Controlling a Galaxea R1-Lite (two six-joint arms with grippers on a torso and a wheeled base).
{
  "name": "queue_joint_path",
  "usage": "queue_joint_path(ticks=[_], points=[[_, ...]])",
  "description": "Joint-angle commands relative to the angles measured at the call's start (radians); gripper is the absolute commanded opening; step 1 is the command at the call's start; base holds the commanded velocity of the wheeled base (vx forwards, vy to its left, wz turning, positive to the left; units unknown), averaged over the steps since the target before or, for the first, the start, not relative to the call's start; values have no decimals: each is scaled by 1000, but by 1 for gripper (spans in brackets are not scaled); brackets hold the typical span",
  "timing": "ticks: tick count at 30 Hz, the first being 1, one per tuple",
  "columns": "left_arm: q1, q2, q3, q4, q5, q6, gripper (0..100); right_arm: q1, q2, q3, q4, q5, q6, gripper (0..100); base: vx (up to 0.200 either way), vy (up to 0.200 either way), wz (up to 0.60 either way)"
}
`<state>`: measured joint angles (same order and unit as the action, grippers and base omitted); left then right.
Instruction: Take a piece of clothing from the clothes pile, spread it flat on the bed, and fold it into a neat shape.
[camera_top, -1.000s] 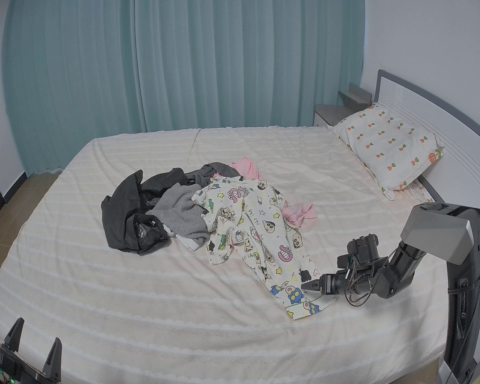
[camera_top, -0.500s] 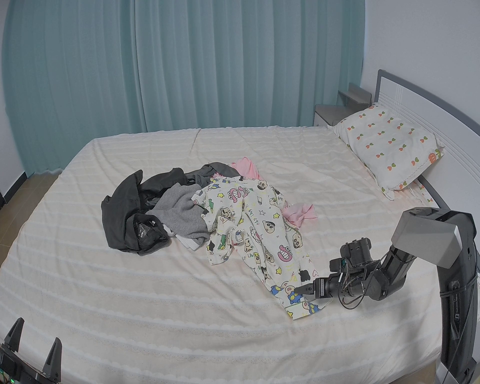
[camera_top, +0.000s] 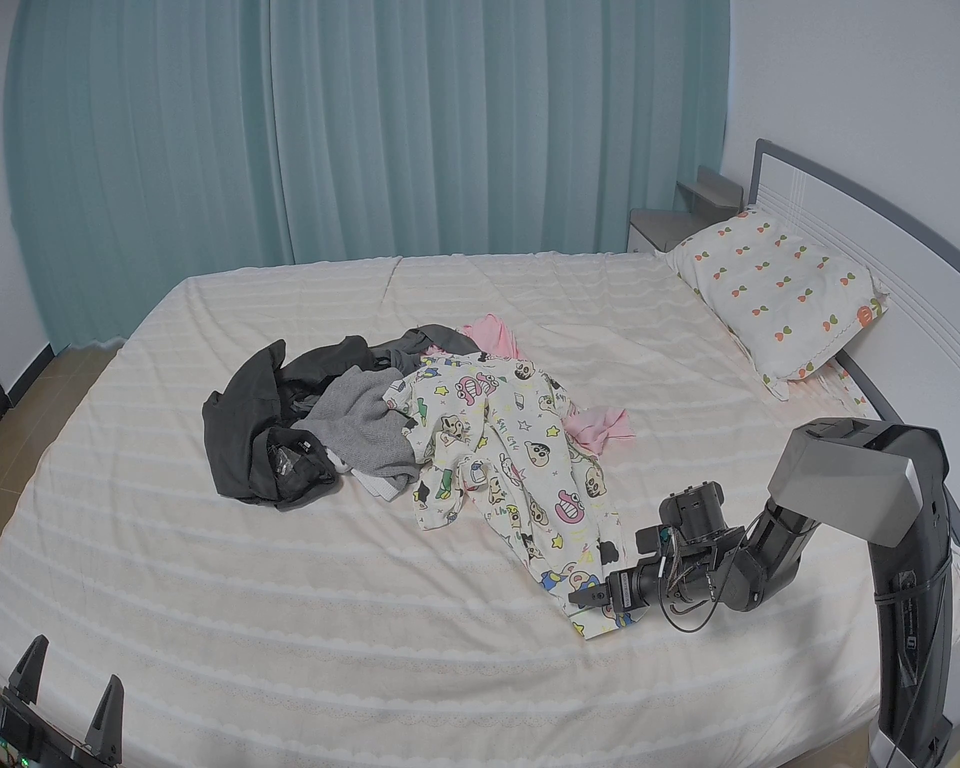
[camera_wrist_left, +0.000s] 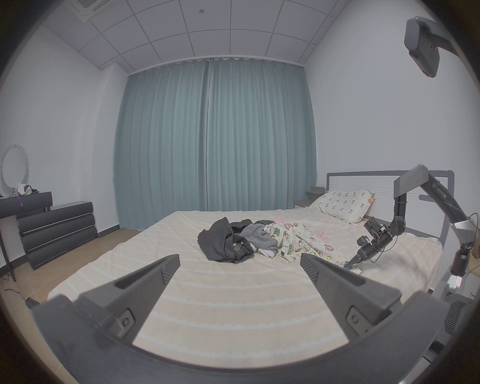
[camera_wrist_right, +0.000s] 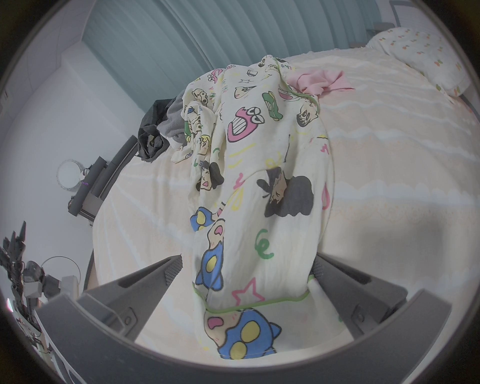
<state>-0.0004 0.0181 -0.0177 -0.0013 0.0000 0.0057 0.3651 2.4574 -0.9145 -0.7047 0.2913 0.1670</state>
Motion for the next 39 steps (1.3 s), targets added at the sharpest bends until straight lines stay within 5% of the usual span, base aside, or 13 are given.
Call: queue_joint_path(ticks=[1,14,17,19,20,26,34,39], points=[[0,-17,18,0,0,0,100,11,-3,-3,4,-9,-12,0,0,0,0],[0,-17,18,0,0,2,100,8,-46,54,-9,-17,-44,0,0,0,0],[0,-15,18,0,0,2,100,-5,-160,132,-9,74,-32,0,0,0,0],[0,-15,18,0,0,2,100,-5,-160,132,-9,74,-32,0,0,0,0],[0,-15,18,0,0,0,100,-21,-279,215,-9,175,-23,0,0,0,0],[0,-15,18,-3,-3,25,100,-38,-451,338,-10,313,8,0,0,0,0],[0,-17,13,-11,-5,48,100,-40,-635,405,-50,376,9,0,0,0,0],[-47,218,-254,-45,-55,-116,100,0,-707,384,-67,376,58,0,0,0,0]])
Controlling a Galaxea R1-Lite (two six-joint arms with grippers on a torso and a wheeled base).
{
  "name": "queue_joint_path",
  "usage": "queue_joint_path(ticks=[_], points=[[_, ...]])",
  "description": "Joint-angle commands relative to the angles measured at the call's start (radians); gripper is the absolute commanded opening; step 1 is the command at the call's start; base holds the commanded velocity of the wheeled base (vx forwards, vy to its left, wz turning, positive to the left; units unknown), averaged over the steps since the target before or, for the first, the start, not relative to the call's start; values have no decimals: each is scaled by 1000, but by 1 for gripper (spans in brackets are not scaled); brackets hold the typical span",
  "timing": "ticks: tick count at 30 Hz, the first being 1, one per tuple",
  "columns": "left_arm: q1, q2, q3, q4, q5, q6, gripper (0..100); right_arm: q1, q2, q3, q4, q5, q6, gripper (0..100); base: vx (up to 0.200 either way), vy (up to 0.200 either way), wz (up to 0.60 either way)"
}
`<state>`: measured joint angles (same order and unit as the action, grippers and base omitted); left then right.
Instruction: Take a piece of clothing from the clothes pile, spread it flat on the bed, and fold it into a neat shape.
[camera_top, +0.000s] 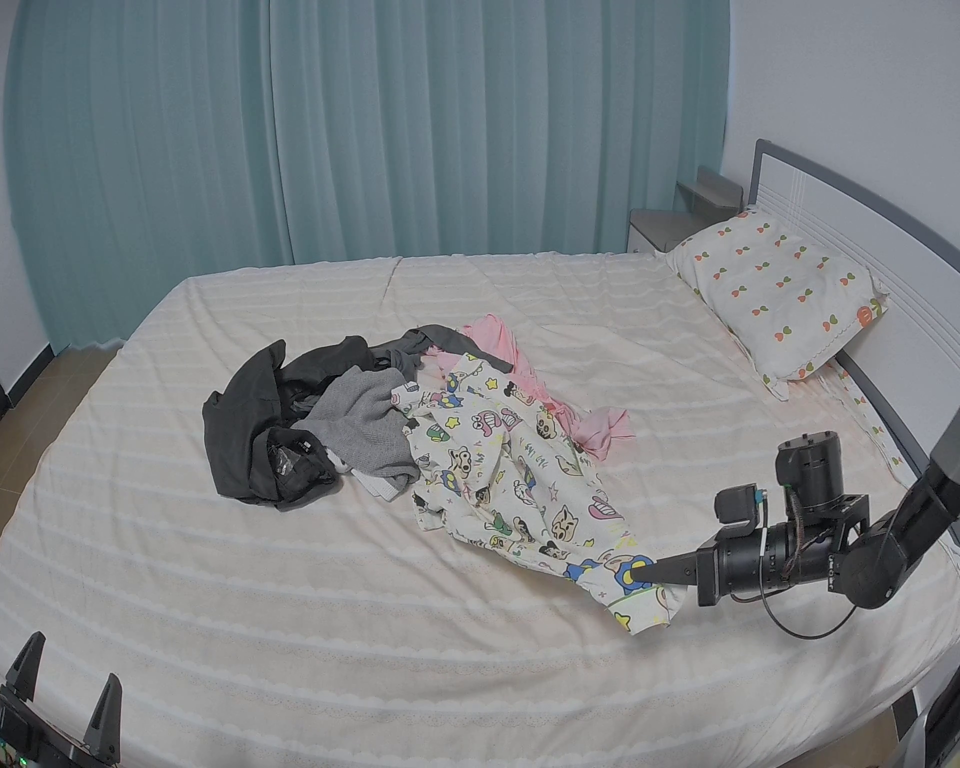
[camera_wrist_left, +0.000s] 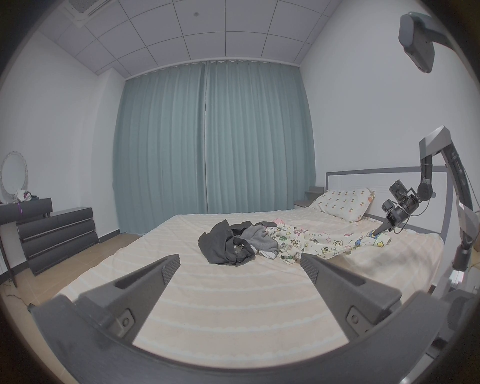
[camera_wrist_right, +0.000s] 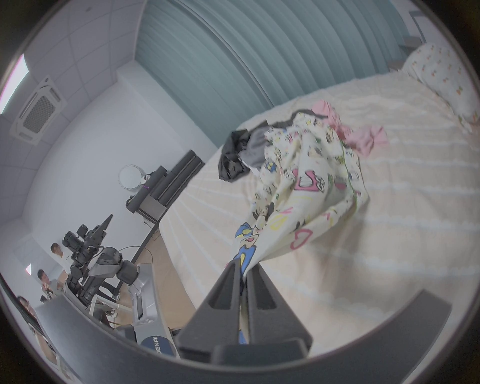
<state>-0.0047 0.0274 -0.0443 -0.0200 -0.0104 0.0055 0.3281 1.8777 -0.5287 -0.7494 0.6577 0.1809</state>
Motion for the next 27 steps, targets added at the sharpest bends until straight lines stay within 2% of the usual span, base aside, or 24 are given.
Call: queue_joint_path(ticks=[1,2,3,4,6,7,8,13,15,17,18,19,20,22,27], points=[[-60,285,-230,-35,-115,-56,100,62,-132,-20,-35,8,92,0,0,0,0],[-64,302,-230,-34,-132,-38,100,66,-132,-24,-38,7,103,0,0,0,0],[-87,431,-230,-35,-232,37,100,92,-126,-33,-59,2,166,0,0,0,0],[-97,542,-238,-49,-270,65,100,104,-118,-36,-82,2,206,0,0,0,0],[-100,606,-247,-71,-276,71,100,111,-115,-37,-96,2,227,0,0,0,0],[-132,848,-276,-225,-275,65,100,143,-107,-34,-166,0,308,0,0,0,0],[-163,959,-273,-308,-276,65,100,164,-109,-34,-196,-1,344,0,0,0,0],[-360,1359,-197,-620,-272,70,100,250,-107,-48,-346,-27,473,0,0,0,0],[-403,1476,-197,-695,-258,70,100,272,-104,-63,-381,-58,496,0,0,0,0],[-451,1657,-201,-837,-194,63,100,279,-127,-93,-423,-108,534,0,0,0,0],[-459,1689,-201,-868,-183,63,100,281,-134,-99,-424,-113,542,0,0,0,0],[-491,1795,-201,-974,-151,56,100,284,-144,-128,-423,-118,568,0,0,0,0],[-497,1813,-201,-995,-146,54,100,286,-146,-134,-420,-118,572,0,0,0,0],[-552,1994,-200,-1207,-86,25,100,318,-147,-168,-418,-135,611,0,0,0,0],[-615,2244,-209,-1509,0,-32,100,350,-157,-240,-416,-174,624,0,0,0,0]])
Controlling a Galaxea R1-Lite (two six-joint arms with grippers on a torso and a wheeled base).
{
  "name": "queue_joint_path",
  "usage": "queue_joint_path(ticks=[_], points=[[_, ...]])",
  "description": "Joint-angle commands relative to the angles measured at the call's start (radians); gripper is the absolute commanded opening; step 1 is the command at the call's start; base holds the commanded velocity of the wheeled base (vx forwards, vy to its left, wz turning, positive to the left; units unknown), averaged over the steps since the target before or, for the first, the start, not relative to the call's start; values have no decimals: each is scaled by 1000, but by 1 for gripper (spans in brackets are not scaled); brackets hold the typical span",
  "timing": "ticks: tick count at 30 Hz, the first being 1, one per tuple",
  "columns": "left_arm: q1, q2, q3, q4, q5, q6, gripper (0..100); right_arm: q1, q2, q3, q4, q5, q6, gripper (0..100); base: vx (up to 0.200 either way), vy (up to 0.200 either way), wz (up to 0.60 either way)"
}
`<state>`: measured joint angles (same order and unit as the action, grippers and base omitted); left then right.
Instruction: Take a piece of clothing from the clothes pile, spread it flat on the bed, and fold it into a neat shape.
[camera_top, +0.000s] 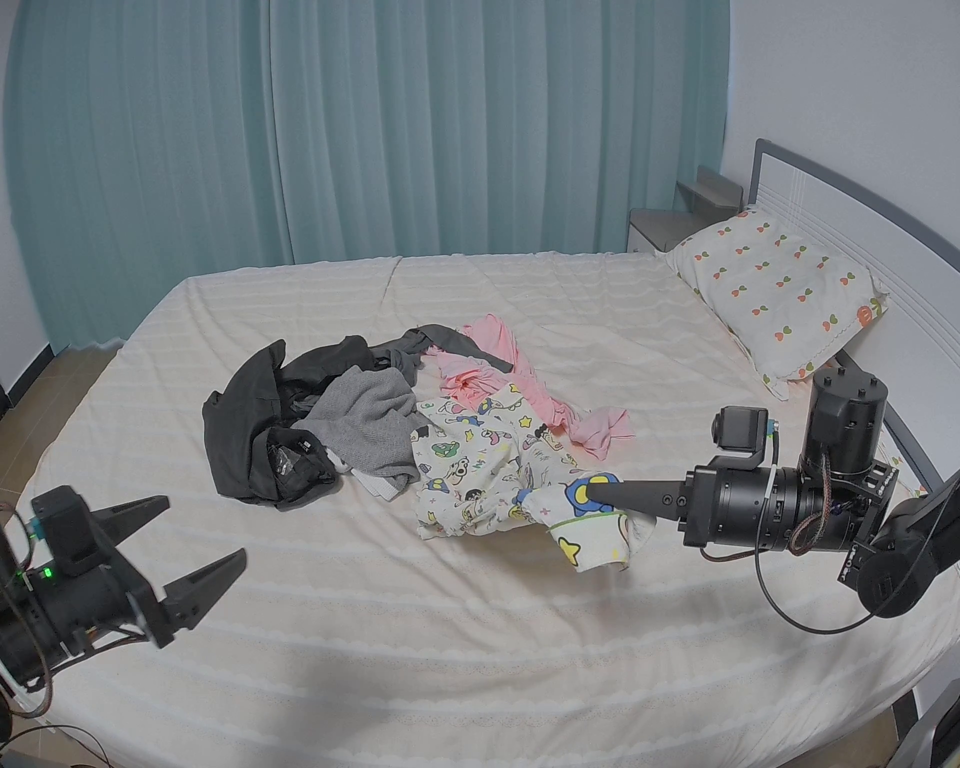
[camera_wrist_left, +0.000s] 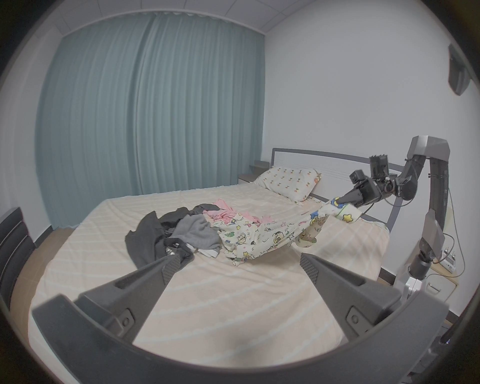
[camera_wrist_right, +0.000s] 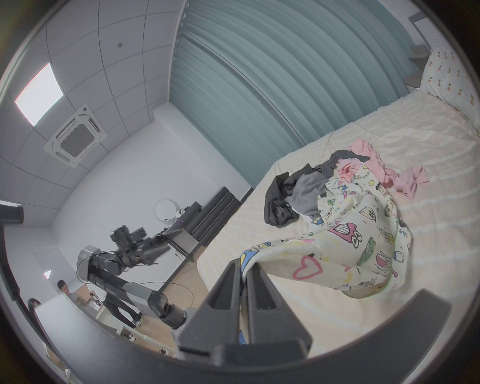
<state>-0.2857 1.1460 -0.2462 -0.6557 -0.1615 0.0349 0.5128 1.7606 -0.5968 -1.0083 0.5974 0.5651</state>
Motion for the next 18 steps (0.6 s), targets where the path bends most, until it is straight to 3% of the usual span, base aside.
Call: queue_joint_path(ticks=[1,13,18], points=[[-336,1138,-7,-887,152,-63,100,167,-40,-176,-158,-117,242,0,0,0,0],[-343,1235,-76,-915,158,-95,100,245,-43,-339,-95,-222,268,0,0,0,0],[-343,1253,-110,-915,197,-138,100,250,-46,-357,-84,-232,269,0,0,0,0]])
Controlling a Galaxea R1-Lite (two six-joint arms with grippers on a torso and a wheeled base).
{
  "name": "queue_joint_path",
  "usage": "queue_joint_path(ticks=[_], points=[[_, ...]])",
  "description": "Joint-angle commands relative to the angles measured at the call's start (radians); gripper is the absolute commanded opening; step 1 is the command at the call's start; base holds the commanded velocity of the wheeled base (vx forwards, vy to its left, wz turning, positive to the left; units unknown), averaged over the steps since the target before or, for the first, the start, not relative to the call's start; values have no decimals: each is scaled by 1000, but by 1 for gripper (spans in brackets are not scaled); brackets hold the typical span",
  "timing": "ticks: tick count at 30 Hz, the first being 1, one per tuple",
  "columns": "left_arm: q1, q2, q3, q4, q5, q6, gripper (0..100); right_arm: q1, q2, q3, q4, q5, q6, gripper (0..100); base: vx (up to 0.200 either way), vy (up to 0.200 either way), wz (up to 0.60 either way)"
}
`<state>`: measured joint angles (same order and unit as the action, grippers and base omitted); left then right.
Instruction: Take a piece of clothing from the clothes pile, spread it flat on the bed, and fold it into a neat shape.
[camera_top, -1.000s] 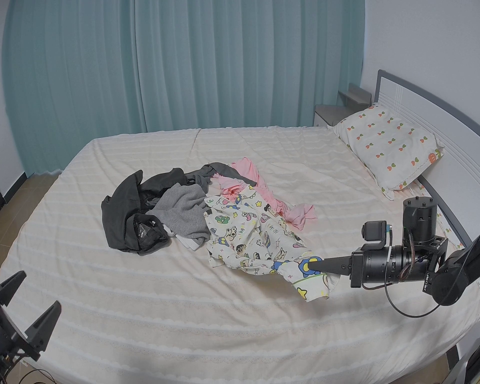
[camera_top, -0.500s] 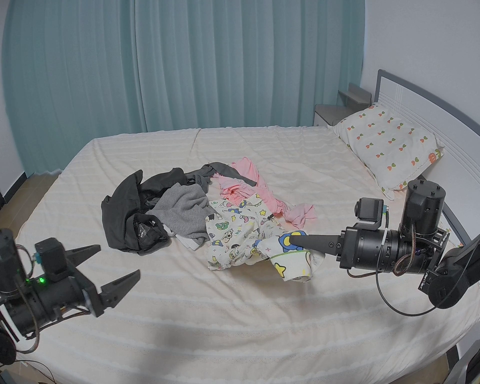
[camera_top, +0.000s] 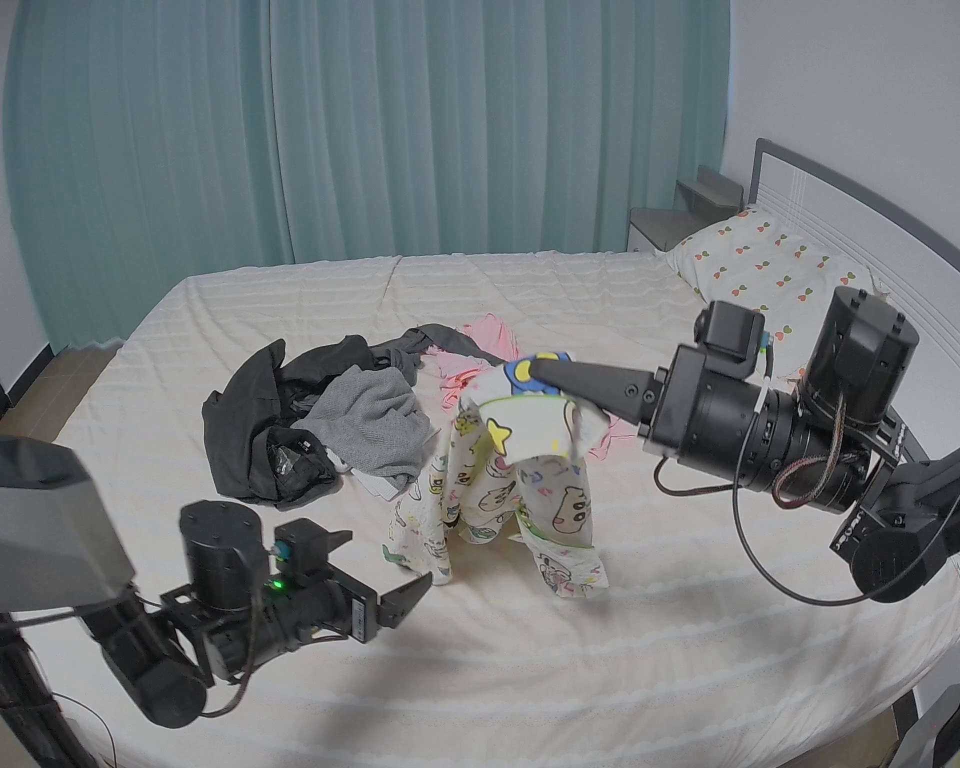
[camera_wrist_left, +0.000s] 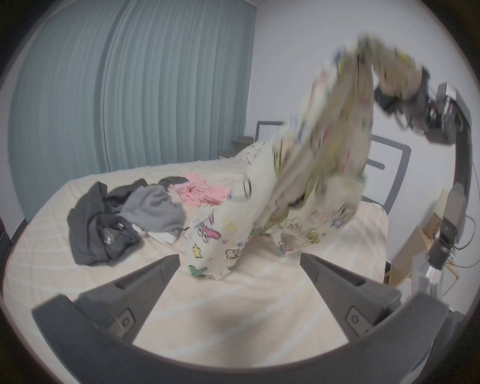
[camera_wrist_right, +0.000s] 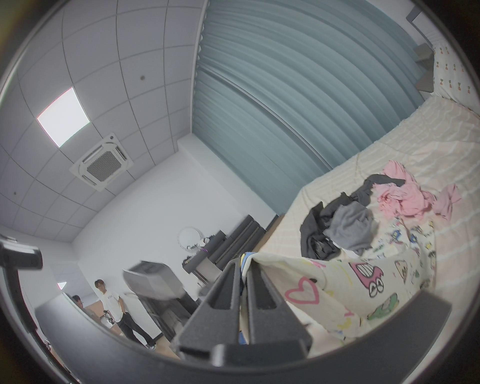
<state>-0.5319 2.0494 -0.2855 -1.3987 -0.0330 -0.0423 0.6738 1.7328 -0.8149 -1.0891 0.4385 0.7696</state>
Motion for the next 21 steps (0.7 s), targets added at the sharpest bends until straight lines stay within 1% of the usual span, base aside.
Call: queue_joint_path(ticks=[1,4,5,6,8,14,21], points=[[-97,353,-75,-172,70,-64,100,89,-18,-139,-3,-73,65,0,0,0,0],[-95,364,-96,-172,73,-65,100,90,-16,-139,-3,-75,66,0,0,0,0],[-95,365,-104,-172,81,-67,100,90,-15,-138,-3,-75,65,0,0,0,0],[-95,370,-113,-172,105,-70,100,90,-13,-136,-3,-75,66,0,0,0,0],[-99,368,-121,-172,122,-97,100,90,-15,-133,-3,-73,68,0,0,0,0],[-122,348,-107,-172,123,-168,100,79,-9,-129,-5,-75,89,0,0,0,0],[-128,328,-93,-172,130,-172,100,72,-6,-121,-5,-76,91,0,0,0,0]])
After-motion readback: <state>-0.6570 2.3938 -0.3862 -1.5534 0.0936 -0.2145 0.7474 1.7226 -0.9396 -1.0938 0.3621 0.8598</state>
